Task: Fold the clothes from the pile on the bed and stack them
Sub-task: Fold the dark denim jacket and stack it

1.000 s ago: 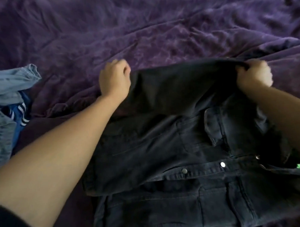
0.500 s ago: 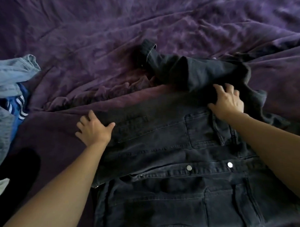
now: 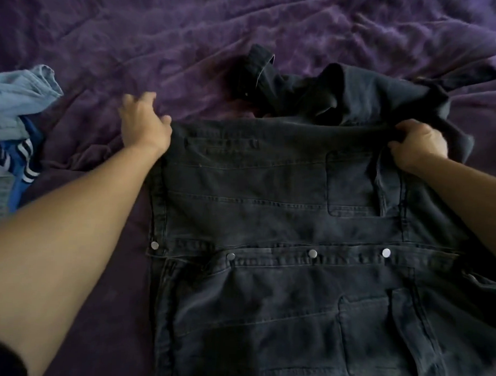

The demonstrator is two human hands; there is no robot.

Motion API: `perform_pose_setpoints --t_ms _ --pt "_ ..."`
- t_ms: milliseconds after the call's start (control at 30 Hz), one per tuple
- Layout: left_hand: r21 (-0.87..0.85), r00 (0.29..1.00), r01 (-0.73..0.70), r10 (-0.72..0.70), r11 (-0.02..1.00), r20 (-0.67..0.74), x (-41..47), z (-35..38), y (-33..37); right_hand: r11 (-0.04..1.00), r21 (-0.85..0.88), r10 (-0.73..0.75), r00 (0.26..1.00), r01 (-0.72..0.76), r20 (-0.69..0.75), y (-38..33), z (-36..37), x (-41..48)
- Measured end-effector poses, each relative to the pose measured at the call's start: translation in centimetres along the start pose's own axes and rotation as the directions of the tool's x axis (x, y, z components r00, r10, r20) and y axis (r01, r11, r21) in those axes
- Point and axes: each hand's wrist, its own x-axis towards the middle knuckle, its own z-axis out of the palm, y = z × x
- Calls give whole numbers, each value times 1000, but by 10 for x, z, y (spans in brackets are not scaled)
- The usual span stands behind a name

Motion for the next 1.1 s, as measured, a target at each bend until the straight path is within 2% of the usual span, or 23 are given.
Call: perform_pose_setpoints --t_ms 100,167,233,267,300,400,533,600,667,700,733,800,900,967,1000,1100 --pt "-66 998 -47 43 997 -51 -54 3 -24 998 -12 -58 990 61 129 0 9 -26" --pt "-98 995 -26 16 995 -102 -111 2 -47 991 67 -118 990 113 76 3 12 -58" --pt "-113 994 88 -95 990 -59 -176 1 -75 976 92 -202 979 200 18 9 18 -102" --pt "-117 983 182 -182 976 16 -211 2 -88 964 93 -250 968 248 15 13 23 -127" --pt "-117 955 285 -272 951 116 -247 2 -100 949 91 -306 952 303 20 17 29 -153" --pt "-57 802 514 -457 856 385 -344 -3 -124 865 92 -497 867 494 21 28 44 -232" --pt "-134 678 702 -598 700 428 -415 -11 -136 692 186 -718 690 697 88 46 65 -333" --pt "-146 580 783 -624 605 524 -432 -12 -144 649 77 -750 619 757 234 58 77 -370" --pt "-156 511 814 -563 559 649 -441 -13 -152 657 -46 -695 627 753 351 67 87 -392" --pt "-167 503 811 -523 560 688 -443 -15 -155 665 -90 -678 649 742 346 70 90 -396" --pt "-189 517 792 -472 581 714 -443 -20 -157 680 -128 -659 678 722 325 70 92 -396" --pt "-230 599 684 -354 692 718 -435 -35 -169 752 -115 -603 748 649 277 67 91 -392" --pt "-262 770 464 -239 846 592 -406 -71 -200 867 70 -498 853 493 158 50 79 -385" --pt "-207 874 334 -220 920 432 -387 -87 -218 860 151 -503 860 488 85 35 73 -391" --pt "-129 908 279 -218 951 359 -381 -90 -221 853 152 -515 851 499 98 28 72 -399" --pt "113 932 243 -264 963 249 -384 -88 -207 856 20 -509 833 517 217 23 77 -431"
